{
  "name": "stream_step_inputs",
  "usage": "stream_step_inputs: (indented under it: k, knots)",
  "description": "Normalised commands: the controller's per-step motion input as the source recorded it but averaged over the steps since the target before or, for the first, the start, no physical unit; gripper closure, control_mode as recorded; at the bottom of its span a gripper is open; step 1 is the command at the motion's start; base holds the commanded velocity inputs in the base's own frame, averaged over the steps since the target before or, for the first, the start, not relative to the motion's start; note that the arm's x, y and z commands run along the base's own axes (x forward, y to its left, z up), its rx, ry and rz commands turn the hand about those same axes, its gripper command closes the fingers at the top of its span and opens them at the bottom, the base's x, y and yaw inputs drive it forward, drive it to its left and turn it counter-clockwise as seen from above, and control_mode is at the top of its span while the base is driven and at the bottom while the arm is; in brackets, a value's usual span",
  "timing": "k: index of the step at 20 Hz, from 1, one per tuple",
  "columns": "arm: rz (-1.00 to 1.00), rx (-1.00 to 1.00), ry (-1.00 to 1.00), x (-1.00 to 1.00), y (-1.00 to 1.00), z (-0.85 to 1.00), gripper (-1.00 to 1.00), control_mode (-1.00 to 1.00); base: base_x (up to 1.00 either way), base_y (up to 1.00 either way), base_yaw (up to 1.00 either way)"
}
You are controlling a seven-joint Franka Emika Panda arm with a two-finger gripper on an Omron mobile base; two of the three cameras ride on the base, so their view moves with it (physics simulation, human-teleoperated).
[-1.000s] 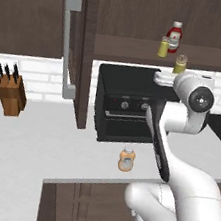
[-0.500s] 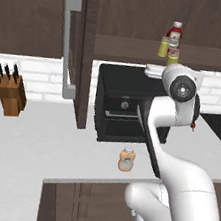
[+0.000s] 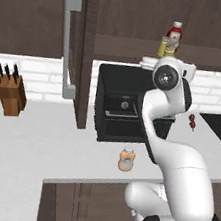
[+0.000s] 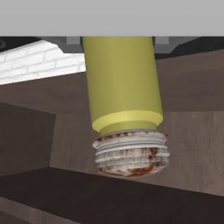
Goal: Put the shaker and condiment bottle from the counter next to their counterparts in the cabinet.
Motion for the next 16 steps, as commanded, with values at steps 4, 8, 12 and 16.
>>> stream_step_inputs:
  k: [4,8,12,16]
  knots:
    - [-0.05,0.02,0.0,0.28,0.14,0.08,1.0,-1.0,0.0,0.0,0.0]
    - [-0.04,0.03,0.0,0.39,0.07,0.14,1.0,-1.0,0.0,0.0,0.0]
    - [0.0,0.04,0.0,0.28,0.0,0.16,1.0,-1.0,0.0,0.0,0.0]
    - [0.0,0.05,0.0,0.25,0.0,0.12,1.0,-1.0,0.0,0.0,0.0]
